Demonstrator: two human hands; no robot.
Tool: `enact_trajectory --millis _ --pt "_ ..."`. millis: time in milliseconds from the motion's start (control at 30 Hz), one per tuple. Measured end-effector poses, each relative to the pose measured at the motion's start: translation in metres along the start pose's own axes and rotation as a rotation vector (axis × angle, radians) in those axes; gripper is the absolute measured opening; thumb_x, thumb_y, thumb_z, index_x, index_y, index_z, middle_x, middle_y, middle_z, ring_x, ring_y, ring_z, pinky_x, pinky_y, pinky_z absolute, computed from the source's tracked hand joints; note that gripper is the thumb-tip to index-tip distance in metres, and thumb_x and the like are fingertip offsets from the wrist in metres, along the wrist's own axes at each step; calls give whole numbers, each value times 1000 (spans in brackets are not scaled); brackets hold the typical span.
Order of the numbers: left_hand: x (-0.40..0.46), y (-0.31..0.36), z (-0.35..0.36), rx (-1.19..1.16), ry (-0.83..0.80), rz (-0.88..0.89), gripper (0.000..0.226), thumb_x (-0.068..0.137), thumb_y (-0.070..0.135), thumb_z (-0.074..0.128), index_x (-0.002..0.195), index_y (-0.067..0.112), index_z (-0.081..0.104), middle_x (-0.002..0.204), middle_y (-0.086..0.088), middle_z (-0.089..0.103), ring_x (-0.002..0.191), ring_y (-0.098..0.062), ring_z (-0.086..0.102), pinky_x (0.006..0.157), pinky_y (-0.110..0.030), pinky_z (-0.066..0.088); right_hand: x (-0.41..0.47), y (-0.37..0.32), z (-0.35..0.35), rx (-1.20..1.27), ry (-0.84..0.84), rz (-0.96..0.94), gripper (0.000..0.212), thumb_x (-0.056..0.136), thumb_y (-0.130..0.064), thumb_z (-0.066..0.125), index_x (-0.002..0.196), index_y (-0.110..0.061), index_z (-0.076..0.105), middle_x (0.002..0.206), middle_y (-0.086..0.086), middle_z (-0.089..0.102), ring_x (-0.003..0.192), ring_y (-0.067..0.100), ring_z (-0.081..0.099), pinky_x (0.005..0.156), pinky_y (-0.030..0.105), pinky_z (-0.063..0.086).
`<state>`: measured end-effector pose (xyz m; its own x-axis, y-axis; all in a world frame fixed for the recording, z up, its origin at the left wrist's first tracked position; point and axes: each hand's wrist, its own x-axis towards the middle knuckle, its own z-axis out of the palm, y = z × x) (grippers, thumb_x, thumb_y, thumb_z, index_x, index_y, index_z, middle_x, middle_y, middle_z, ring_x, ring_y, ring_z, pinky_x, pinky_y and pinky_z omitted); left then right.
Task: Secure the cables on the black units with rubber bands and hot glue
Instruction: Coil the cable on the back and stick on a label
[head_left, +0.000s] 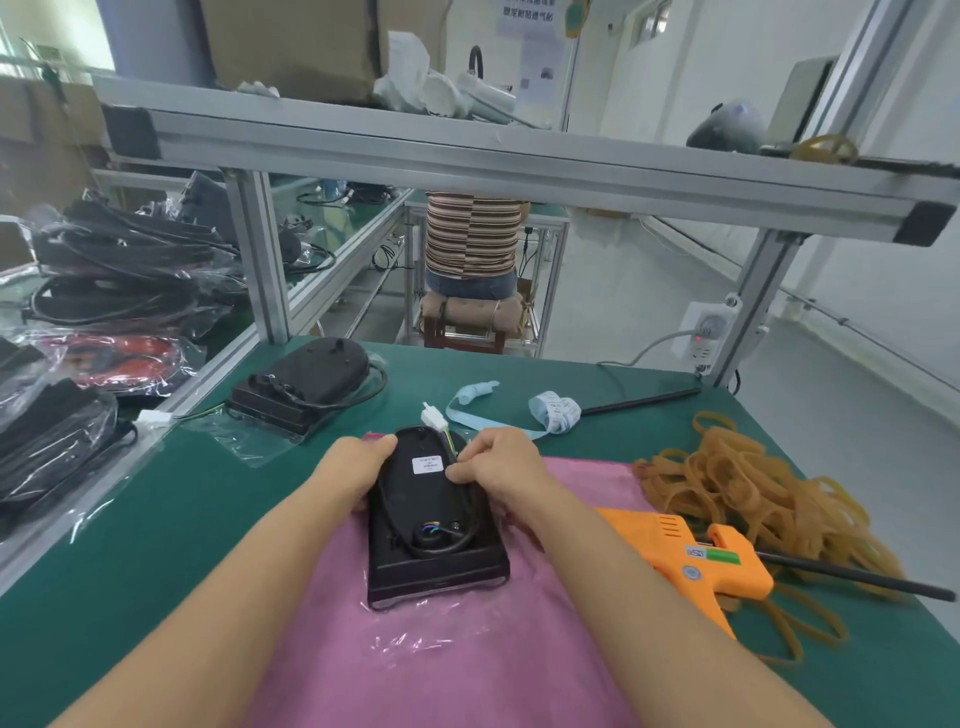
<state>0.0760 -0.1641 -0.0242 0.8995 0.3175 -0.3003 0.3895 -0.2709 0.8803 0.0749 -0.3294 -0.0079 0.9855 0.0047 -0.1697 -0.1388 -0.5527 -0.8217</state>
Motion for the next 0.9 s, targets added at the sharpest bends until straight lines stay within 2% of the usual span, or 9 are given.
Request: enact_trajectory --millis 100,200,267,333,367,433,600,767,900 --pt "-9 3 -4 -250 -101 -106 27 93 25 64 72 13 51 52 -1 45 46 -14 37 47 -22 28 1 3 0 181 -84 39 27 72 -2 78 65 -19 58 72 2 62 73 19 56 74 31 49" --pt "-19 11 -8 -356 -139 -15 16 90 24 67 81 11 66 52 3 63 44 -9 55 52 -21 41 -10 6 -10 342 -56 -1 27 72 -1 80 80 -18 60 84 4 63 74 18 58 64 26 49" --pt "-31 12 -10 -454 -205 63 15 88 26 67 93 12 70 74 0 74 58 -7 68 54 -15 51 -21 7 -22 463 -34 -22 48 70 0 81 106 -19 55 99 0 63 80 13 64 60 19 53" --pt "-44 12 -11 -557 -325 98 39 83 33 66 115 9 66 108 -12 72 97 -24 71 82 -33 58 -36 9 -32 516 -31 -33 81 69 0 82 134 -22 40 109 -2 60 89 10 65 60 16 51" --pt "-50 11 -10 -591 -369 91 54 79 37 66 124 8 62 119 -17 67 112 -34 63 95 -45 53 -44 11 -36 524 -36 -19 94 68 0 83 144 -21 32 117 -1 58 96 12 64 67 20 51" --pt "-58 10 -7 -616 -419 72 67 73 40 67 129 4 58 125 -24 62 118 -43 57 101 -54 46 -60 16 -41 565 -73 37 103 68 -1 83 151 -15 22 124 3 60 103 17 64 76 27 50" --pt "-73 4 7 -624 -636 -99 42 74 37 63 91 2 78 102 -25 71 79 -32 72 64 -38 60 -88 28 -53 638 -235 -14 67 57 3 80 121 -3 60 105 9 74 94 20 71 75 26 54" --pt "-72 -5 18 -575 -698 -104 44 68 33 69 101 6 76 111 -23 69 87 -32 72 70 -37 60 -93 41 -55 636 -104 -10 35 74 -7 78 108 -6 68 105 10 73 98 22 69 91 34 54" --pt "-70 -6 25 -571 -712 -84 46 74 35 67 109 5 73 116 -25 67 98 -37 68 80 -42 58 -90 46 -57 648 -110 -61 24 80 -2 73 103 -11 71 100 5 75 93 16 71 80 27 55"
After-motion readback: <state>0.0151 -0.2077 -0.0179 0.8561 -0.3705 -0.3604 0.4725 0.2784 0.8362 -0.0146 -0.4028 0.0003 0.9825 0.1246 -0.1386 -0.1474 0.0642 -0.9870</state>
